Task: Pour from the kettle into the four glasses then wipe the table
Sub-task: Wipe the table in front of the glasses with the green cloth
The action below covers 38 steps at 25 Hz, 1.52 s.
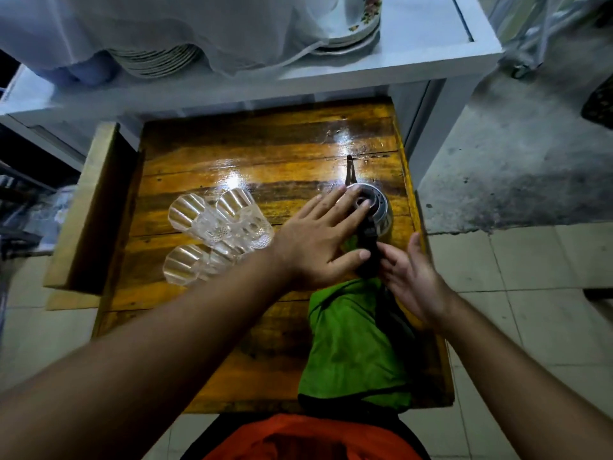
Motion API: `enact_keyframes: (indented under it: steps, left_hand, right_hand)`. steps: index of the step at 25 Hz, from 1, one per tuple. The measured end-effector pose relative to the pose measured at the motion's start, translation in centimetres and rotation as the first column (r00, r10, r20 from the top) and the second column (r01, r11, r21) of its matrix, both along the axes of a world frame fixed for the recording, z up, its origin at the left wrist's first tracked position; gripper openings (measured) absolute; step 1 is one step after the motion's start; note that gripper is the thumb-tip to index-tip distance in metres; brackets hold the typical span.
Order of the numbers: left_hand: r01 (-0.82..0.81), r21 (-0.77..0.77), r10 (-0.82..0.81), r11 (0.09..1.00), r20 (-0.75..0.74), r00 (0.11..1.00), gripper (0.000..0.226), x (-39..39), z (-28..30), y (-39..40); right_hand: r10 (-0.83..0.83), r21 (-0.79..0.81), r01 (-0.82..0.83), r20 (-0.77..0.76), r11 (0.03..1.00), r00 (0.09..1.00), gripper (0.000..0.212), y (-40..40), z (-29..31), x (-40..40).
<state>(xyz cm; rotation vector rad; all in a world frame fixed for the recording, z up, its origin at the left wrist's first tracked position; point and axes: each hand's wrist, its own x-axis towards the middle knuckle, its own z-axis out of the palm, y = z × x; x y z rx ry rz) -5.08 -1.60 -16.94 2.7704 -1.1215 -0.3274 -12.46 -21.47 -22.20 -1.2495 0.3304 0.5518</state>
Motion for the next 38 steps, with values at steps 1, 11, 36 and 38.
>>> enact_keyframes:
  steps: [1, 11, 36, 38]
  left_hand:
    - [-0.054, -0.033, 0.055, 0.998, 0.007, 0.998, 0.078, -1.8, -0.7, 0.6]
    - [-0.398, 0.049, 0.401, 0.916, -0.123, 0.908, 0.077, -16.8, -11.4, 6.7]
    - [-0.512, -0.071, 0.512, 0.856, -0.027, 0.859, 0.069, -18.3, -16.7, 9.4]
    - [-0.51, -0.11, 0.507, 0.853, -0.056, 0.86, 0.07, -18.3, -16.4, 9.4]
  right_hand:
    - [0.033, -0.093, -0.031, 0.022, 0.995, 0.999, 0.074, 0.4, -0.1, -1.1]
    - [0.527, -0.985, 0.021, 0.11, 0.172, 0.843, 0.071, 6.6, -4.6, -11.0]
    - [0.59, -0.997, 0.016, -0.032, -0.076, 0.807, 0.066, 12.8, -9.4, -9.9]
    - [0.611, -0.996, 0.029, -0.028, -0.083, 0.791, 0.066, 13.1, -9.4, -8.8]
